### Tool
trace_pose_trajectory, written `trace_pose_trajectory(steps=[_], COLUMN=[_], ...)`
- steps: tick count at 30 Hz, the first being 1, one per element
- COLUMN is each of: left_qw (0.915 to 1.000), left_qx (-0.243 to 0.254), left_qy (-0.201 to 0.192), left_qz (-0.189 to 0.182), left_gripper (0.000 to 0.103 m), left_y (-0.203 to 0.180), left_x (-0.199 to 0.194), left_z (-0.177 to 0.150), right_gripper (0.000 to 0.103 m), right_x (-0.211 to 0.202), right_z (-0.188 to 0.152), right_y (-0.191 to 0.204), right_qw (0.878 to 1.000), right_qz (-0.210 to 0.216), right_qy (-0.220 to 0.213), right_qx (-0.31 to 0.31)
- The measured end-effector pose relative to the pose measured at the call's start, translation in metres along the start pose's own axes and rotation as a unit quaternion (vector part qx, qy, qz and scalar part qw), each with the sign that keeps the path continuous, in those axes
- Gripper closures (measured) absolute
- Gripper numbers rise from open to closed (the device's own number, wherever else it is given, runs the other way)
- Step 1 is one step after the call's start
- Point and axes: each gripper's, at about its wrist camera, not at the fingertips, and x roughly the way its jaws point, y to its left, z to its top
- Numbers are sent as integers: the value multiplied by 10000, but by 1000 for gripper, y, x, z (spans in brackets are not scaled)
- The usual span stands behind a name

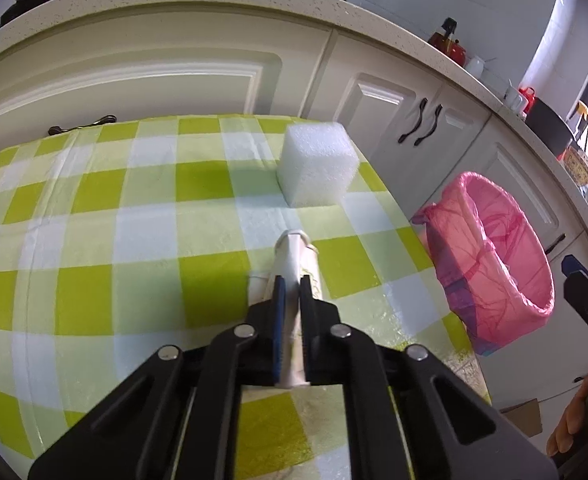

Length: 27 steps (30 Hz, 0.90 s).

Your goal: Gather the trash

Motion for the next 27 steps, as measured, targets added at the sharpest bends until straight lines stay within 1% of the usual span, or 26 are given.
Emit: trace_pose_trajectory(steps=[5,10,15,16,18,19,20,21,27], left_qw=[9999,9997,9992,9992,9991,9991,9990,9988,9979], left_qx=[-104,-224,-296,-301,-305,-322,-334,-358,-495], left_qy=[-46,-135,-207,-209,-250,-267,-280,-316,-405], left_qz=[7,-6,-192,-177,-123,-122,-97,-55,41], left_gripper=[103,103,102,101,94,82,66,61,60], left_y=[21,42,58,60,65,69,72,75,97], left_x=[-5,-11,-17,-18,-21,-23,-24,-26,-35], left_z=[5,8,9,9,8,8,7,7,9], right_gripper=[18,18,18,18,18,18,18,18,18], right_x=[27,64,96,104,117,122,128,131,154], right_z=[10,21,34,37,42,44,46,47,51], right_y=[20,42,54,56,59,60,61,61,77], right_qw=[9999,9993,9989,9986,9984,9982,9981,9980,9967], right_qz=[66,173,121,104,137,136,131,133,132], right_qy=[103,284,399,452,510,539,577,600,730], right_qx=[-83,-144,-235,-248,-217,-202,-184,-168,-314])
